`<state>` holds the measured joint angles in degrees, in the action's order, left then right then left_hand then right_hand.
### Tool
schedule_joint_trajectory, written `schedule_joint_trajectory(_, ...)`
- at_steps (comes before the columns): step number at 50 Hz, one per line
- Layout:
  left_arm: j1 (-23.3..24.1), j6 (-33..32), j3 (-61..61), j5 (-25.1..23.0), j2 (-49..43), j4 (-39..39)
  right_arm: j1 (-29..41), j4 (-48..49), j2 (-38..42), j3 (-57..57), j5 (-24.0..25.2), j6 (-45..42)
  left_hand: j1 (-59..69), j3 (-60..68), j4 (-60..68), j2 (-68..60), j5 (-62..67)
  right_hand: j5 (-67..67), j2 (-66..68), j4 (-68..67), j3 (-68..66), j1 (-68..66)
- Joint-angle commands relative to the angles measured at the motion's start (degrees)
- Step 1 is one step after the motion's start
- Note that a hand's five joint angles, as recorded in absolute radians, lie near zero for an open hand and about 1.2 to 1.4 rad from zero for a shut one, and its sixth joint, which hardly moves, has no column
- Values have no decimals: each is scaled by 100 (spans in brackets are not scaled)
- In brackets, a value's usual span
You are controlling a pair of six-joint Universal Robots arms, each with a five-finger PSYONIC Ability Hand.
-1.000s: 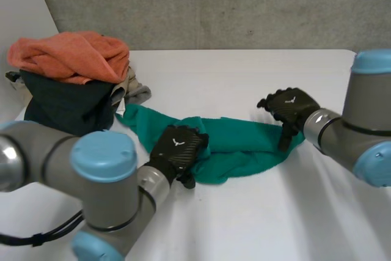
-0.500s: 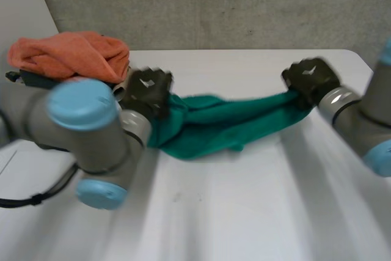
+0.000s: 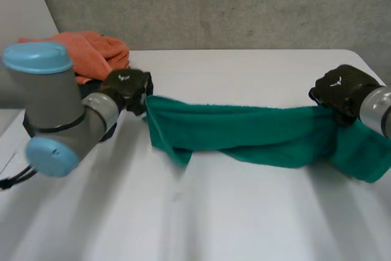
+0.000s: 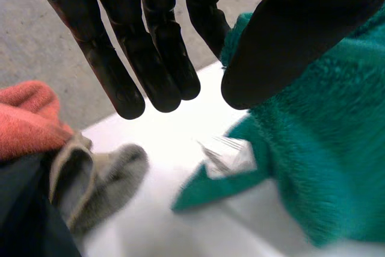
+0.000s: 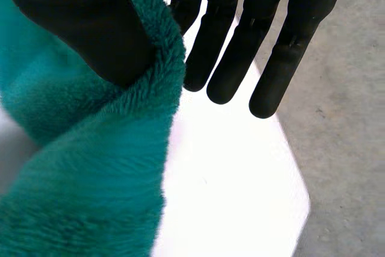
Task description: Fold the laundry.
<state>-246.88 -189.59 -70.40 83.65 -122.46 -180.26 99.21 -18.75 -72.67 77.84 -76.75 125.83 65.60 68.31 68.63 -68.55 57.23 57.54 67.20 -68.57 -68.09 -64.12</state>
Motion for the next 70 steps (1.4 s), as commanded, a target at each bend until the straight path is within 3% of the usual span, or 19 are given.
schedule_joint_trajectory(1, -9, -587, 1932, 239, -692, -1185, 275, 1706, 675, -1148, -841, 380, 1440, 1169, 1137, -1145, 1277, 1246, 1280, -1143, -1191, -1588)
schedule_joint_trajectory(7, 44, -614, 2276, 362, -403, -3248, 442, 4552, 631, -1184, -1053, 1311, 1440, 1169, 1137, -1145, 1277, 1246, 1280, -1143, -1191, -1588)
schedule_joint_trajectory(9, 44, -614, 2267, 406, -271, -3550, 477, 5394, 596, -992, -1088, 1583, 1440, 1169, 1137, -1145, 1277, 1246, 1280, -1143, -1191, -1588)
schedule_joint_trajectory(12, 53, -614, 2215, 433, -156, -3526, 495, 5777, 482, -762, -1079, 1725, 1440, 1169, 1137, -1145, 1277, 1246, 1280, -1143, -1191, -1588)
schedule_joint_trajectory(21, 105, -596, 889, 450, -68, -2753, 749, 4644, 253, 406, -1018, 1787, 1440, 1169, 1137, -1145, 1277, 1246, 1280, -1143, -1191, -1588)
schedule_joint_trajectory(26, 333, -115, -191, 459, -111, -1805, 872, 4520, 61, 916, -921, 1796, -4148, -4419, -4451, 4443, -4311, 1246, 1280, -1143, -1191, -1588)
schedule_joint_trajectory(30, 492, 753, -474, 459, -173, -1303, 925, 4520, -344, 1110, -754, 1813, -5335, -5606, -5638, 5629, -5497, 1246, 1280, -1143, -1191, -1588)
schedule_joint_trajectory(38, 536, 2600, -300, 354, -576, -1038, 1382, 4441, -1275, 1049, -552, 1910, -5270, -5541, -5573, 5565, -5432, 1246, 1280, -1143, -1191, -1588)
schedule_joint_trajectory(47, 834, 3297, 114, -287, -1017, -906, 1952, 4274, -2277, 1031, -613, 1927, -5236, -5507, -5539, 5531, -5398, 1246, 1280, -1143, -1191, -1588)
schedule_joint_trajectory(52, 1151, 3867, 149, -630, -1087, -880, 2269, 4248, -2410, 1101, -622, 1927, -5219, -5490, -5522, 5514, -5382, 1246, 1280, -1143, -1191, -1588)
schedule_joint_trajectory(66, 1327, 4035, 676, -596, -1702, -897, 2560, 4011, -2603, 1093, -903, 2348, -5186, -5457, -5488, 5480, -5348, 1246, 1280, -1143, -1191, -1588)
schedule_joint_trajectory(70, 1414, 4062, 615, -666, -1685, -853, 2516, 3975, -2656, 1031, -903, 2498, -4501, -4772, -4803, 4795, -4663, 1246, 1280, -1143, -1191, -1588)
